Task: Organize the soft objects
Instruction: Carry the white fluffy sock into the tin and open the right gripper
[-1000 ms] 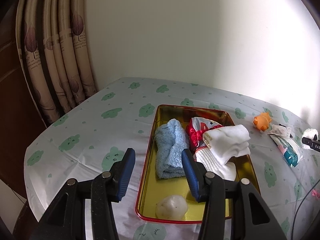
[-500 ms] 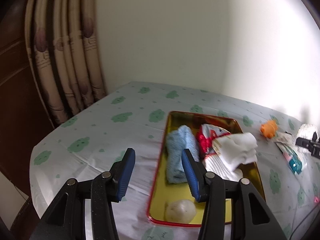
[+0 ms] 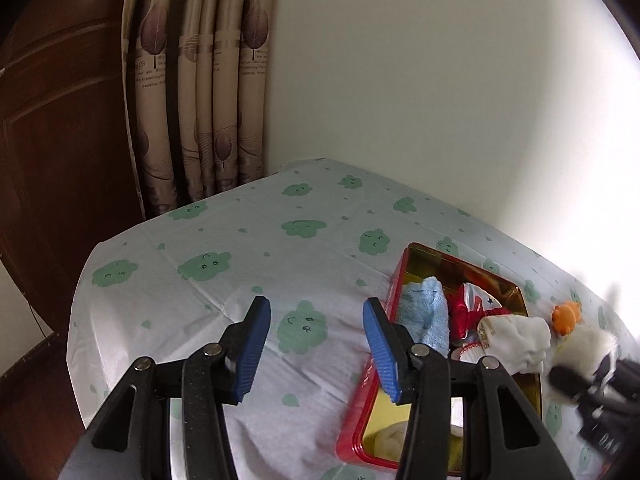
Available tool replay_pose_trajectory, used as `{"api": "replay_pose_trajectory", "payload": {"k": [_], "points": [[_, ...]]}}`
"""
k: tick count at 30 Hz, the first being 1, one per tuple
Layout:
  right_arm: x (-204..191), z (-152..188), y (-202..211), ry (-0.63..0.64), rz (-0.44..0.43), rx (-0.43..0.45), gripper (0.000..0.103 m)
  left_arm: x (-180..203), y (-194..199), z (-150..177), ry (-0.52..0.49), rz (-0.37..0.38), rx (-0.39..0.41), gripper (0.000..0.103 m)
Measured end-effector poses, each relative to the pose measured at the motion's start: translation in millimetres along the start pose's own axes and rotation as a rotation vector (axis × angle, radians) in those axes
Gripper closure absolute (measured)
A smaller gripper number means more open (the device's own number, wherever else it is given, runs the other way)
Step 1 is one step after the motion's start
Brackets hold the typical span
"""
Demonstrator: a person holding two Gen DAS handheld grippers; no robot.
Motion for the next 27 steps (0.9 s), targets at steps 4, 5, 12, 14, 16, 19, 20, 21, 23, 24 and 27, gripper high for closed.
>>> {"api": "replay_pose_trajectory", "payload": {"k": [4, 5, 12, 14, 16, 19, 20, 21, 23, 24, 27], "points": [[-29, -3, -12, 0.034, -0.047, -0.009, 0.072, -5, -1, 0, 0.021, -0.003, -0.007, 0.054], [-35, -3, -14, 0.042, -0.055, -0.011, 0.072, -6, 0, 0, 0.025, -0.005, -0.004, 0.054], [-68, -9, -42, 0.084, -0.097, -0.037, 0.071, -18, -2, -3, 0.073, -0.021, -0.001, 0.054], [-73, -9, -50, 0.087, -0.105, -0.05, 0.071, -22, -2, -4, 0.086, -0.024, 0.002, 0.054], [-77, -9, -55, 0.089, -0.115, -0.056, 0.068, -25, -3, -5, 0.095, -0.029, 0.0, 0.054], [-77, -8, -59, 0.084, -0.122, -0.061, 0.064, -26, -5, -4, 0.101, -0.026, -0.009, 0.054], [-77, -8, -59, 0.081, -0.123, -0.062, 0.062, -26, -5, -4, 0.102, -0.025, -0.011, 0.054], [-76, -7, -59, 0.079, -0.119, -0.061, 0.058, -26, -5, -3, 0.103, -0.024, -0.011, 0.054], [-74, -8, -58, 0.075, -0.122, -0.056, 0.054, -26, -5, -3, 0.101, -0.025, -0.011, 0.054], [-74, -8, -57, 0.071, -0.128, -0.051, 0.051, -26, -5, -4, 0.101, -0.025, -0.011, 0.054], [-70, -9, -51, 0.062, -0.13, -0.033, 0.039, -26, -5, -3, 0.101, -0.024, -0.01, 0.054]]}}
Point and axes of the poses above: each gripper's, at about its wrist camera, not at the fingertips, and y roughly against the way its jaws point, x to its right, z to its underside, the point moved 10 cm from there along -y, roughly the way its jaws point, and after that the axes turned 1 degree about -x, right-handed, at the moved point
